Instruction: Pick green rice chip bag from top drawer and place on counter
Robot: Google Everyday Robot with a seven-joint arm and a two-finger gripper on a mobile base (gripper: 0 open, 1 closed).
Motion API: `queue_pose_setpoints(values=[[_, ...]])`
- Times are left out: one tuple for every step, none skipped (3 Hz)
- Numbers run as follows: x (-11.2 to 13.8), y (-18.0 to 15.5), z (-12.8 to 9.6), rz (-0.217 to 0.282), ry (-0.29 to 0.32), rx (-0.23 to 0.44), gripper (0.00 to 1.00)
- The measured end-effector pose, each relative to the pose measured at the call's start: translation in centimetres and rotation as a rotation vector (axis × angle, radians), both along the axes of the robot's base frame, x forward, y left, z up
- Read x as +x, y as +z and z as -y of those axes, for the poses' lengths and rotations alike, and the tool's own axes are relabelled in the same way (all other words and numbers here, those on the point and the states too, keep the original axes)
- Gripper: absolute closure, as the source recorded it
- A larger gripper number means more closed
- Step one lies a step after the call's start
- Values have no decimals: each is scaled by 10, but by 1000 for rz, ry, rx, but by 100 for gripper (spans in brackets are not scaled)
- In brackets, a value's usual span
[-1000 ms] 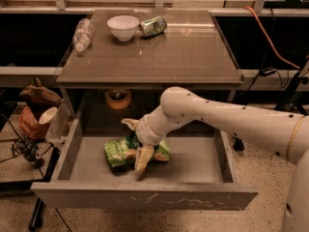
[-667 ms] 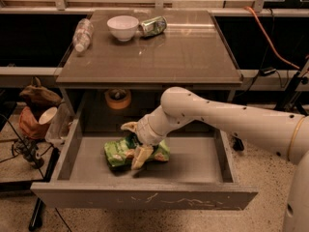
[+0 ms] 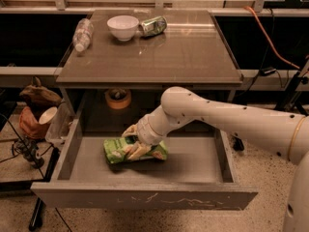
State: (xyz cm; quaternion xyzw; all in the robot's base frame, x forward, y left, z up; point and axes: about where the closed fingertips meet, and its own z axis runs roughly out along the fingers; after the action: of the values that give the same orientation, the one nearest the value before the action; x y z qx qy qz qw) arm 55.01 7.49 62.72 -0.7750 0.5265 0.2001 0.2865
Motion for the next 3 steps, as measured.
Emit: queue_pose_setpoints(values=[[-8, 27, 10, 40, -31, -2, 88], [-18, 58, 16, 92, -53, -35, 100], [-13, 130, 9, 256, -50, -168, 100]])
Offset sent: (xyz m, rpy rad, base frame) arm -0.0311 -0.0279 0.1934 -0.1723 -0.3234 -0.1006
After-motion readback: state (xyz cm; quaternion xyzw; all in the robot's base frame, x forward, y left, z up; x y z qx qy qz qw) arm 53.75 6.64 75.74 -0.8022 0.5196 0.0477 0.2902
